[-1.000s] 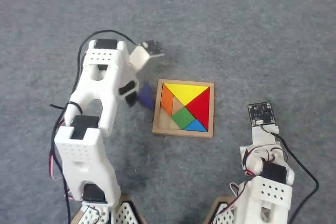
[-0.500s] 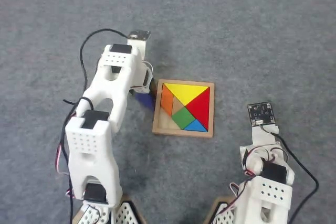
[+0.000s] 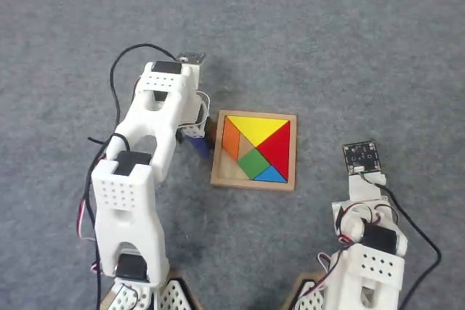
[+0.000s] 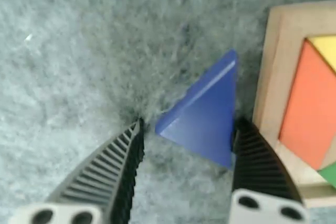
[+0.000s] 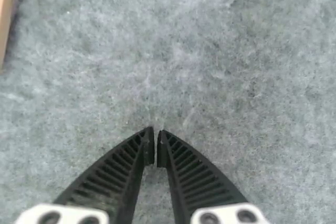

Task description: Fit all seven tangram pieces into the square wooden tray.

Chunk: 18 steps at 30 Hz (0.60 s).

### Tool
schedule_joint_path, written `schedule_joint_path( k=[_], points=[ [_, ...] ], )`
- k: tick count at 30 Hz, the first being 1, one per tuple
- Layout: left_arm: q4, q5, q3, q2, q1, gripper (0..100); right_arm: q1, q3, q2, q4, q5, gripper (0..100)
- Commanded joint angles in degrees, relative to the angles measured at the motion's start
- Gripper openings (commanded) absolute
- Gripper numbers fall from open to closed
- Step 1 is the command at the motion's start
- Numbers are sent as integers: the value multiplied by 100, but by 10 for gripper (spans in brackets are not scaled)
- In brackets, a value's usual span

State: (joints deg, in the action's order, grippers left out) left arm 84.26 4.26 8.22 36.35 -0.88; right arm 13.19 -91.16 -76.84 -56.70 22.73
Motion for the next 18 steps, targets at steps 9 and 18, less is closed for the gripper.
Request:
schedule_joint_path(
  k=[9, 18],
  points=[
    [-598, -185, 75, -18, -62, 245, -22, 35, -110, 4, 88, 24],
    [-659, -571, 48, -18, -123, 141, -22, 35, -110, 4, 88, 24]
  ],
)
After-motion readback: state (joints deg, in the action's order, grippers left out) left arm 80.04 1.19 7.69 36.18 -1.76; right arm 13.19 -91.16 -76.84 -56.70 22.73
